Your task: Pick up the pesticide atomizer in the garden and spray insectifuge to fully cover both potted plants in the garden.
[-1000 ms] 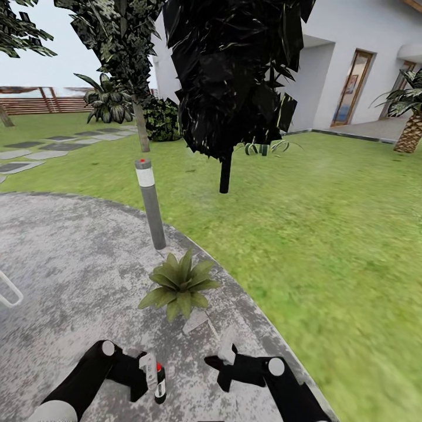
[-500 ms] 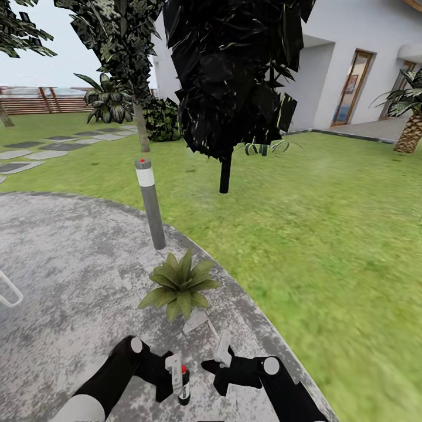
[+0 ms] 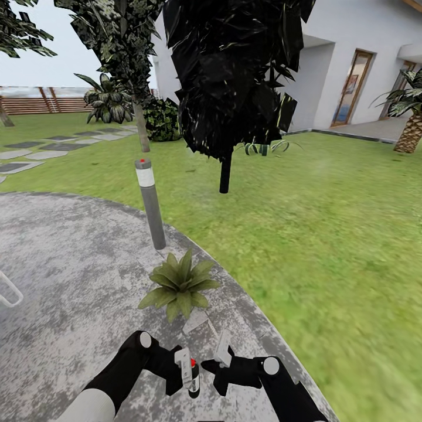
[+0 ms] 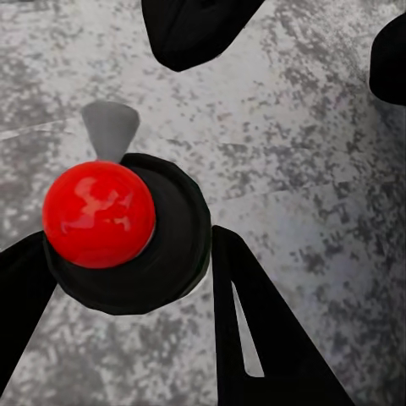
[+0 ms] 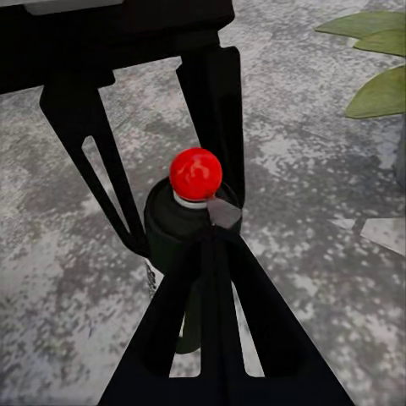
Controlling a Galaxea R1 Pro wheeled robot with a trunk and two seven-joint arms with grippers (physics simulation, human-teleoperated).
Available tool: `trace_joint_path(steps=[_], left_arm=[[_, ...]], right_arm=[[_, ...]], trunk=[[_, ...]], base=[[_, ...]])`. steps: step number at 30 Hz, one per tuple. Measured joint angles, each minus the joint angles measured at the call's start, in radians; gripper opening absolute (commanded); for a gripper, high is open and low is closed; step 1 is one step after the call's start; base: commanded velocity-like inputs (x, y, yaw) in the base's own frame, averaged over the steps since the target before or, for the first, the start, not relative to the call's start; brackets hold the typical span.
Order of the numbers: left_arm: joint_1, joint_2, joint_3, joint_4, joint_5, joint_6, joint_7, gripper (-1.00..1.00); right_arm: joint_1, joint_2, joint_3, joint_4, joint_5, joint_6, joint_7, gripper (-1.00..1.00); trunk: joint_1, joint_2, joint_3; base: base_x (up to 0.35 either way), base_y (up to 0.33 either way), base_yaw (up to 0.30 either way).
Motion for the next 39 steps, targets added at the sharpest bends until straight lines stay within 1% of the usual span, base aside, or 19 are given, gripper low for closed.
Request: trace_joint_path(steps=[6,18,34,39], left_arm=[[0.000,0.000,-0.001,0.001,0.000,-0.002,-0.004,-1.00],[0.003,-0.013,-0.003,0.005,-0.001,-0.002,0.000,-1.00],[0.004,-0.016,-0.001,0.012,0.001,-0.004,-0.002,-1.00],[0.003,-0.026,-0.002,0.014,0.001,-0.004,-0.001,-1.00]], right_arm=[[0.000,0.000,0.000,0.000,0.000,0.000,-0.001,-1.00],[0.000,0.000,0.000,0.000,0.000,0.000,-0.002,-1.00],[0.000,0.000,0.000,0.000,0.000,0.000,-0.002,-1.00],[0.000,0.000,0.000,0.000,0.000,0.000,-0.002,-1.00]], trunk=[[0.000,0.000,0.000],[0.000,0.000,0.000],[0.000,0.000,0.000],[0.000,0.000,0.000]], base=[[0.000,0.000,0.000],[0.000,0.000,0.000],[0.000,0.000,0.000],[0.000,0.000,0.000]])
